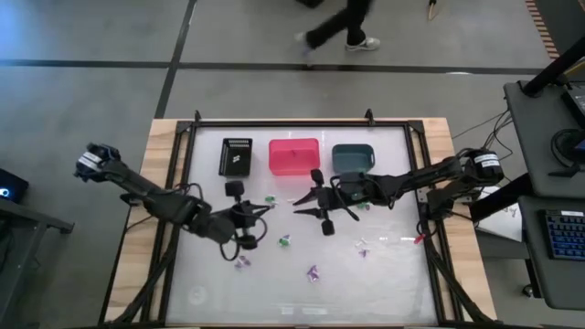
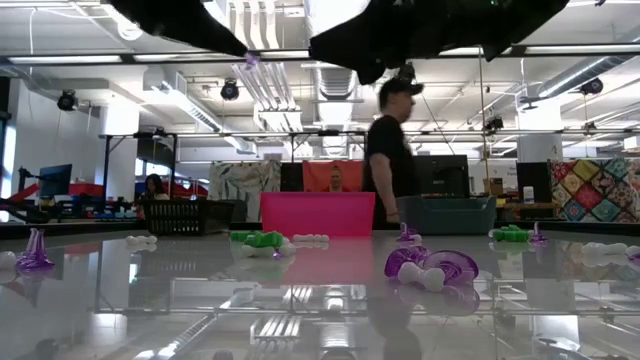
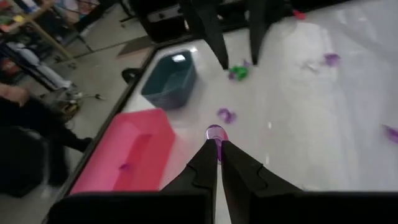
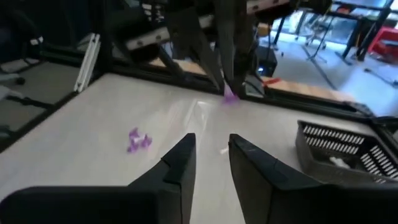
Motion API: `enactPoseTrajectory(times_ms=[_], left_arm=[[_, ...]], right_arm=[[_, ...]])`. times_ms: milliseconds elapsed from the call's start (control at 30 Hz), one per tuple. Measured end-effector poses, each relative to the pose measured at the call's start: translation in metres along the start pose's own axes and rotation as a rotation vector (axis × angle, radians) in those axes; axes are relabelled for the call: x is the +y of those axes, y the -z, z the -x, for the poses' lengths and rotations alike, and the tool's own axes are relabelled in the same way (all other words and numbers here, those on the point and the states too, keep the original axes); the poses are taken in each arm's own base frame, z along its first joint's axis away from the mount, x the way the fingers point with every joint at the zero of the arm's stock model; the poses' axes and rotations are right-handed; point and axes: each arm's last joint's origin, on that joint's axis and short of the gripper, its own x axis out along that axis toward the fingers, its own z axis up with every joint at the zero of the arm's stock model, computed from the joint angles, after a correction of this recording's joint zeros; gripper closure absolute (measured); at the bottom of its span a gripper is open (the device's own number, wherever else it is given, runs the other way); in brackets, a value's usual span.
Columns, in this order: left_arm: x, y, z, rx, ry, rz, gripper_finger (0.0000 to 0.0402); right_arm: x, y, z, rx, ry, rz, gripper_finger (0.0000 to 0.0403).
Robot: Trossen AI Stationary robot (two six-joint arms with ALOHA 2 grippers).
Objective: Sort Halloween decoration
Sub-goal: Put the purple hat toy into the pink bin
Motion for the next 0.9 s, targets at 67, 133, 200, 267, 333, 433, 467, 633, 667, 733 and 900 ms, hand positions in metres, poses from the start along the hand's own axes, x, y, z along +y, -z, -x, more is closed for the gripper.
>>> enactPoseTrajectory(times_ms=[67, 133, 200, 267, 333, 433, 467, 633, 667, 733, 900], left_arm=[[0.003, -0.001, -0.011, -0.001, -0.031, -0.014, 0.0402], [0.009, -0.002, -0.023, -0.005, -0.053, -0.018, 0.0402], [0.019, -0.003, -0.032, 0.004, -0.045, -0.024, 0.0402], [0.032, -0.004, -0.041, 0.005, -0.037, -0.012, 0.0402], [0.048, -0.004, -0.049, 0.010, -0.066, -0.002, 0.0402], [0.073, -0.001, -0.062, 0.031, -0.098, -0.010, 0.0402], [0.081, 0.001, -0.066, 0.037, -0.084, -0.011, 0.0402], [0.130, 0.014, -0.090, 0.048, -0.029, 0.050, 0.0401], [0.139, 0.018, -0.095, 0.050, -0.042, 0.066, 0.0401], [0.157, 0.025, -0.106, 0.053, -0.059, 0.086, 0.0401], [0.185, 0.042, -0.134, 0.017, 0.021, 0.120, 0.0401]], right_arm=[[0.000, 0.000, 0.000, 0.002, 0.008, 0.015, 0.0305], [-0.001, 0.000, 0.001, 0.012, 0.031, 0.025, 0.0299], [-0.003, -0.003, 0.004, 0.021, 0.076, 0.040, 0.0294], [-0.004, -0.006, 0.009, 0.042, 0.130, 0.049, 0.0291], [-0.006, -0.007, 0.014, 0.077, 0.195, 0.059, 0.0289], [-0.013, -0.010, 0.024, 0.127, 0.311, 0.060, 0.0290], [-0.017, -0.012, 0.028, 0.138, 0.346, 0.057, 0.0291], [-0.038, -0.016, 0.048, 0.176, 0.443, -0.002, 0.0301], [-0.043, -0.016, 0.051, 0.178, 0.463, -0.020, 0.0304], [-0.054, -0.015, 0.057, 0.191, 0.503, -0.060, 0.0308], [-0.086, -0.001, 0.068, 0.248, 0.599, -0.157, 0.0321]])
